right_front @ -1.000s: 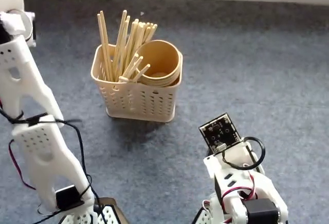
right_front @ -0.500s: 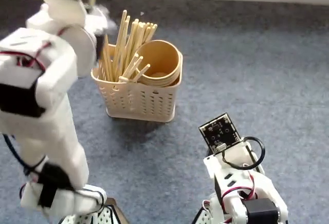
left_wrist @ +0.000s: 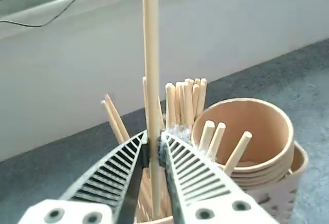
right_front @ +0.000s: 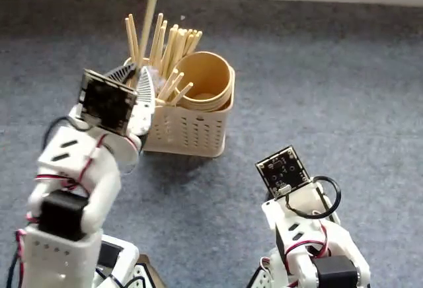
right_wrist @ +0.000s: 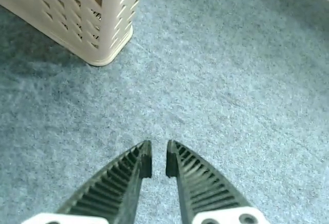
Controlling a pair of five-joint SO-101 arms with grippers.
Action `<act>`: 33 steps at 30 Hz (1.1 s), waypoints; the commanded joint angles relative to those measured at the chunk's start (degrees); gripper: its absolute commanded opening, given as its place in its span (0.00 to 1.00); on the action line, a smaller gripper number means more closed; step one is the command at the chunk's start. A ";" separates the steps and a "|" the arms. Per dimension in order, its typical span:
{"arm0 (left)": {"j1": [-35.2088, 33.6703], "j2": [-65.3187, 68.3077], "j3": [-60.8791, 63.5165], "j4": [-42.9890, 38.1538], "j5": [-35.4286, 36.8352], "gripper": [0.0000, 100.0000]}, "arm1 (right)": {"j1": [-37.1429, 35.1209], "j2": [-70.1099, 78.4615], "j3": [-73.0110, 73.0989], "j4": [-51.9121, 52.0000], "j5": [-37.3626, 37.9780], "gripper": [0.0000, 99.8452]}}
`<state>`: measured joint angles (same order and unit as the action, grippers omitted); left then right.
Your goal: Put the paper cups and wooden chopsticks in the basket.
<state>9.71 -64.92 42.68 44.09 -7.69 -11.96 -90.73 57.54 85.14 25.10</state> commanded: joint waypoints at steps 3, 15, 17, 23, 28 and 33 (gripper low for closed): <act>0.40 2.86 3.91 -6.33 0.79 0.00 | 0.57 0.04 -0.13 0.22 0.62 0.07; -2.15 14.90 -2.95 -14.95 0.97 0.00 | 0.57 0.04 -0.13 0.22 0.62 0.07; -2.15 16.04 -3.21 -14.86 0.97 0.01 | 0.57 0.04 -0.13 0.22 0.62 0.07; -2.33 16.84 -3.38 -12.84 0.88 0.21 | 0.57 0.04 -0.13 0.22 0.62 0.07; -2.86 16.75 -5.05 -11.25 0.88 0.18 | 0.57 0.04 -0.13 0.22 0.62 0.07; -5.85 11.82 -10.77 -4.48 0.79 0.18 | 0.57 -0.31 -0.13 0.22 0.62 0.07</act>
<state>5.41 -49.27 36.44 36.97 -7.43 -11.96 -90.73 57.54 85.14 25.10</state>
